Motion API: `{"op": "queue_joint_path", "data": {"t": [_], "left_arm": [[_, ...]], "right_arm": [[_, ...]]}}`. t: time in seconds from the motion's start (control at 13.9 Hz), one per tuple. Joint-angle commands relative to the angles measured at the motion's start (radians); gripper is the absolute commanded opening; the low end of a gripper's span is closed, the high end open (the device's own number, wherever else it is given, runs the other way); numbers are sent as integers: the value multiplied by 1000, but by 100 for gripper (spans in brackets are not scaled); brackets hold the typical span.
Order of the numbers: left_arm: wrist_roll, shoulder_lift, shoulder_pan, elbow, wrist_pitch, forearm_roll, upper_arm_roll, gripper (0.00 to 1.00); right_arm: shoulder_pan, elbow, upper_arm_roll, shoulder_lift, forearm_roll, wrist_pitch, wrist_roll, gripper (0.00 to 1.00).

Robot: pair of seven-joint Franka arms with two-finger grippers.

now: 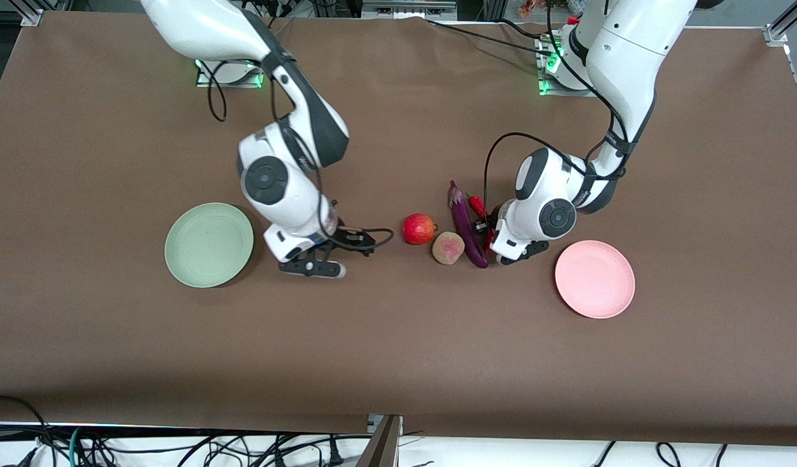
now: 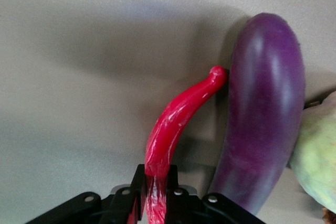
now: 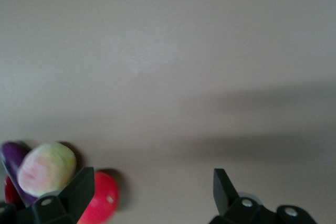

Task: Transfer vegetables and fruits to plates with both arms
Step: 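Grasp the chili with the left gripper while the right gripper reaches the apple, then place the chili on the pink plate while the right gripper grasps the apple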

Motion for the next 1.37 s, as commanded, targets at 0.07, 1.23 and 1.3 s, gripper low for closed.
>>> {"op": "queue_joint_path", "data": {"t": [0.07, 1.23, 1.3], "left_arm": [[13, -19, 15, -8, 0, 34, 8, 0], [668, 59, 292, 286, -37, 485, 67, 22], [691, 70, 314, 286, -38, 476, 64, 26]], "right_arm": [[80, 44, -11, 71, -9, 84, 162, 100], [280, 102, -25, 196, -264, 112, 430, 100], [289, 102, -25, 198, -287, 111, 438, 100]]}}
